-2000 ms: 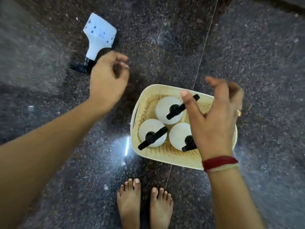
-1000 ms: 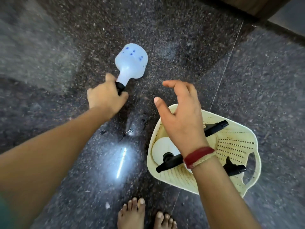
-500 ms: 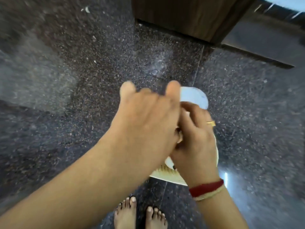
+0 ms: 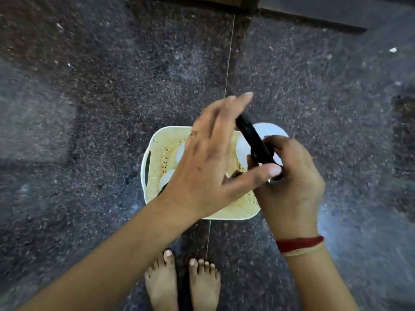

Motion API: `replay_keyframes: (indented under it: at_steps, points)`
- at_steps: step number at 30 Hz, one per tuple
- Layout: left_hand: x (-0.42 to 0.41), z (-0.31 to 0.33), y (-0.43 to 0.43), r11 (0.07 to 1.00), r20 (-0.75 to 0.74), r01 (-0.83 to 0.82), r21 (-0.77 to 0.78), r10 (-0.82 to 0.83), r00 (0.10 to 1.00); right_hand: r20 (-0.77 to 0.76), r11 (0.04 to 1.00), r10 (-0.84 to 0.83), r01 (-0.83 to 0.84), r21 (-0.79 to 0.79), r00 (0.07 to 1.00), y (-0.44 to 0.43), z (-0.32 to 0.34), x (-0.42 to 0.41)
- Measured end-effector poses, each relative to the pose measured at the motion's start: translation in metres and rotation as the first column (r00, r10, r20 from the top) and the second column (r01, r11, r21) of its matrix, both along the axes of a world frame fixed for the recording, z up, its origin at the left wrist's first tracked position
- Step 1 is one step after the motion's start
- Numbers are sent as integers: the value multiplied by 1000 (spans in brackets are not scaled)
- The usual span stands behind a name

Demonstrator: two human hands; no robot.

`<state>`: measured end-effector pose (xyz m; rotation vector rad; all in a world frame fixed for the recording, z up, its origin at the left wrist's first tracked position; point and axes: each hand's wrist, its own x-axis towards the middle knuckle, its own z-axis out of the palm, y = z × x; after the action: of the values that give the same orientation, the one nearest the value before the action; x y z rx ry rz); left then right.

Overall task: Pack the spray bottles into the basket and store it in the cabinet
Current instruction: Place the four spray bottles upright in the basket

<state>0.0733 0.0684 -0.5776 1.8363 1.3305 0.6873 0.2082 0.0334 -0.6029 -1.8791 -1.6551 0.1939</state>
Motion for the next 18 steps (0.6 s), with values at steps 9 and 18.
replay_keyframes:
  at_steps: [9, 18]
  points:
    - [2, -80, -46, 991, -383, 69, -112, -107, 918, -299, 968, -248, 242, -58, 921, 12, -16, 14]
    - [9, -117, -48, 973, -531, 2, -231, -128, 838, -235, 886, -324, 207, -416, 916, 27, -50, 18]
